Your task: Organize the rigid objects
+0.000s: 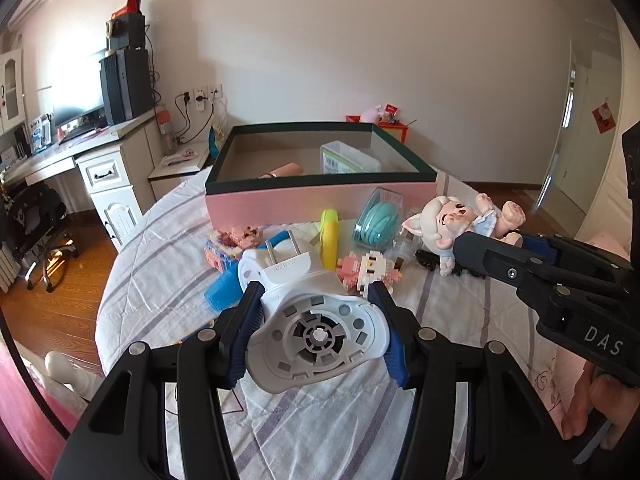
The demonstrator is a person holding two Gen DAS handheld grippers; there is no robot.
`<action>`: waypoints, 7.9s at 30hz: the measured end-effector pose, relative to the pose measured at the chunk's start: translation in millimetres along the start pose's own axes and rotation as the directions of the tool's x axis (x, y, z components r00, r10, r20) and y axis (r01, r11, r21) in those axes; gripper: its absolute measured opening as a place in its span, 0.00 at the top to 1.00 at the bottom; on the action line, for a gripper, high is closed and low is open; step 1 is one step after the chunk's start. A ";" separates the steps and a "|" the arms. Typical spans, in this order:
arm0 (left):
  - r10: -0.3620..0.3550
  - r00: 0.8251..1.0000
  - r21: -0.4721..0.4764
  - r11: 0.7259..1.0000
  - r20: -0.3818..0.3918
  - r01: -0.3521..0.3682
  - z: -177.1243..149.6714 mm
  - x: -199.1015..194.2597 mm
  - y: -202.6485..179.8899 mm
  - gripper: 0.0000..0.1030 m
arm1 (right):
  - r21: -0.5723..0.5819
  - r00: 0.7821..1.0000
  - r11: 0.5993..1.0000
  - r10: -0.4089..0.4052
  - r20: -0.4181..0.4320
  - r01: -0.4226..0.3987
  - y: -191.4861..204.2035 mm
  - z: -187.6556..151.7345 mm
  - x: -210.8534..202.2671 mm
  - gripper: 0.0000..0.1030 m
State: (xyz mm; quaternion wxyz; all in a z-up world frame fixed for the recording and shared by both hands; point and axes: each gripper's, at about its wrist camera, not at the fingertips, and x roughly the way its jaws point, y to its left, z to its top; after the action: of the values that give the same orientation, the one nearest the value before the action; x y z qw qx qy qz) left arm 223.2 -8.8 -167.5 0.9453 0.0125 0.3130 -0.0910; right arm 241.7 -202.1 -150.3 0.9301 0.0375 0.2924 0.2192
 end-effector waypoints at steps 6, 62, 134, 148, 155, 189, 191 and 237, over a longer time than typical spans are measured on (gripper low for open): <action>0.001 0.999 0.007 1.000 0.050 -0.001 29.1 -3.7 -1.4 0.47 | -0.015 0.999 1.000 0.012 0.031 -0.012 0.6 18.5 -2.2 0.67; 0.257 0.931 -0.103 0.966 0.261 -0.237 94.9 -54.0 25.9 0.00 | -0.006 0.956 0.980 -0.195 0.220 0.201 7.4 86.2 -46.4 0.11; 0.213 0.975 -0.056 0.975 -0.059 -0.216 -15.6 6.8 69.8 0.00 | 0.070 0.943 0.942 -0.331 0.045 0.328 -13.6 -2.0 -49.3 0.00; 0.149 0.969 -0.015 0.988 -0.194 -0.155 -26.6 83.3 72.9 0.10 | 0.076 0.931 0.933 -0.338 -0.141 0.350 -61.9 -19.5 23.5 0.00; 0.123 0.977 0.015 0.992 -0.175 -0.122 -25.3 76.8 53.7 0.59 | 0.028 0.927 0.941 -0.327 -0.182 0.338 -72.4 -15.9 44.7 0.00; 0.055 0.985 -0.065 0.996 -0.165 -0.066 -34.3 56.8 46.7 0.80 | -0.100 0.950 0.981 -0.184 -0.252 0.163 -24.3 -26.7 71.1 0.81; 0.055 0.986 -0.067 0.996 -0.160 -0.066 -33.2 54.7 45.8 0.80 | -0.091 0.956 0.985 -0.167 -0.241 0.149 -25.0 -28.4 67.6 0.81; 0.054 0.964 0.084 0.996 -0.261 -0.033 185.9 269.6 -7.8 0.75 | -0.104 0.959 0.984 -0.164 -0.229 0.144 -96.6 143.3 217.4 0.79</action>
State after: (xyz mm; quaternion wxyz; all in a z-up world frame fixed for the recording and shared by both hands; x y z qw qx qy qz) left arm 543.7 -75.7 -177.9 0.8960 0.0688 0.4313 -0.0802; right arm 518.7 -187.3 -165.7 0.9036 -0.0520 0.3934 0.1615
